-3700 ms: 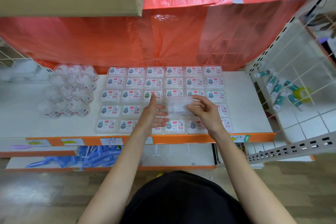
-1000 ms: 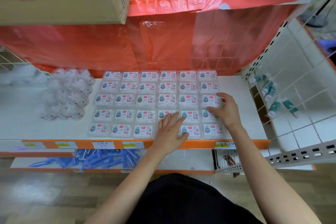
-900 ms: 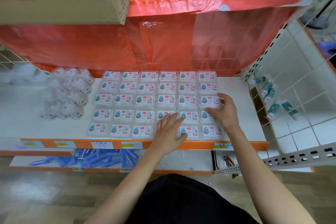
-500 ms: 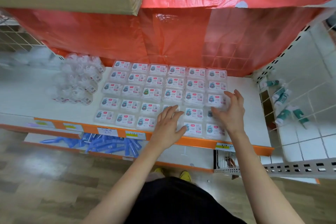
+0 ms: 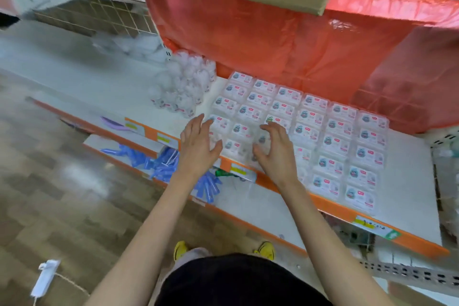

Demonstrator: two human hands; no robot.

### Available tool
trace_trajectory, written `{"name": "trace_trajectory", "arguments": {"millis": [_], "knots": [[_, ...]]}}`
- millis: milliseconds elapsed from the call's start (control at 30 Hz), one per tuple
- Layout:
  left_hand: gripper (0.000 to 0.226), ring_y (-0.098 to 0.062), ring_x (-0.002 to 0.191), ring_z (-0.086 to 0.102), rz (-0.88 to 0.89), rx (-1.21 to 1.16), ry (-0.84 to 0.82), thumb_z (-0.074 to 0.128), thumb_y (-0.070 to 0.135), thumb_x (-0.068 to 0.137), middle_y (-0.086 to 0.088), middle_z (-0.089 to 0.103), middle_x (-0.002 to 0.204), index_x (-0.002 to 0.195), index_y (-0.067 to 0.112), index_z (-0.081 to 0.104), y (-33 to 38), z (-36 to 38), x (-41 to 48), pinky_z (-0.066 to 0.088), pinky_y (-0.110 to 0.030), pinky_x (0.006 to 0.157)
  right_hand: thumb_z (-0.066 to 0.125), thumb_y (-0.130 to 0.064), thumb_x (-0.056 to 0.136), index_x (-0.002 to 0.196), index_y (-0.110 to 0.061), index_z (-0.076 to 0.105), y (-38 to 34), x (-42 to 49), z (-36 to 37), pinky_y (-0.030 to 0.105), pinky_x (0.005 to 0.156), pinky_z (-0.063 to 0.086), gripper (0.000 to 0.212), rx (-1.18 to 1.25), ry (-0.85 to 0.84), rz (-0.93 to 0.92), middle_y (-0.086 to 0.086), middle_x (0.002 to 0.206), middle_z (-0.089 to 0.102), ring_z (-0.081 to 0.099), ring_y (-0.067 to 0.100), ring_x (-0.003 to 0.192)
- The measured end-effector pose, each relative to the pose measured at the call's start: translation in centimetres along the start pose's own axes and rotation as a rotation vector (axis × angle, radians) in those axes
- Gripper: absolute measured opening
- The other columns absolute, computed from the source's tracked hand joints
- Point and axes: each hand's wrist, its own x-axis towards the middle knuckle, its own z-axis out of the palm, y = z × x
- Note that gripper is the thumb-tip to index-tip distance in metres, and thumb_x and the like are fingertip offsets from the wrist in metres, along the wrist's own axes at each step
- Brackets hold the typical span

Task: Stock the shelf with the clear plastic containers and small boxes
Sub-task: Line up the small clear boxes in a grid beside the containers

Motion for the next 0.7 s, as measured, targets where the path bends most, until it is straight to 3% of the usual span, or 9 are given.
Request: {"name": "trace_trajectory", "arguments": {"millis": [133,233,400,533,700], "knots": [[0.059,-0.039,0.136,0.036,-0.040,0.028,0.059,0.053,0.039,0.083,-0.018,0.044,0.144,0.131,0.005,0.054,-7.0,-4.8,0.0,0.029,-0.053,0.110,0.063,-0.026,0.088,0.130,-0.010,0.055,-6.0,1.8,6.2,0.043,0.107,0.039,0.046,-0.007,-0.039,-0.069,0.012,0.142,0.047,0.045,0.026,0.131],[0.065,-0.040,0.134,0.039,-0.034,0.044,0.069,0.045,0.047,0.081,-0.019,0.046,0.143,0.129,0.004,0.055,-13.1,-8.7,0.0,0.033,-0.054,0.109,0.057,-0.035,0.088,0.128,-0.010,0.056,-11.1,3.2,11.2,0.043,0.106,0.039,0.048,-0.003,-0.035,-0.107,0.012,0.140,0.048,0.047,0.028,0.130],[0.064,-0.040,0.129,0.044,-0.045,0.103,0.097,0.047,0.045,0.079,-0.020,0.049,0.139,0.126,0.004,0.058,-22.9,-14.8,0.7,0.041,-0.056,0.100,0.065,-0.021,0.088,0.128,-0.009,0.056,-19.2,5.7,19.2,0.042,0.107,0.037,0.043,-0.029,-0.007,-0.168,0.013,0.139,0.049,0.043,0.028,0.132],[0.056,-0.039,0.135,0.037,-0.022,0.159,0.129,0.060,0.034,0.084,-0.019,0.043,0.145,0.132,0.005,0.053,-29.5,-19.1,1.5,0.034,-0.054,0.105,0.064,-0.022,0.086,0.128,-0.008,0.057,-24.7,7.6,24.8,0.041,0.109,0.033,0.044,-0.023,-0.023,-0.171,0.014,0.140,0.049,0.042,0.030,0.133],[0.057,-0.035,0.143,0.024,-0.022,0.208,0.123,0.061,0.031,0.091,-0.016,0.032,0.153,0.140,0.007,0.045,-36.3,-21.9,3.5,0.022,-0.048,0.114,0.061,-0.024,0.087,0.130,-0.008,0.056,-29.1,10.2,30.5,0.041,0.110,0.032,0.046,-0.066,-0.070,-0.160,0.015,0.144,0.047,0.040,0.030,0.135]]}}
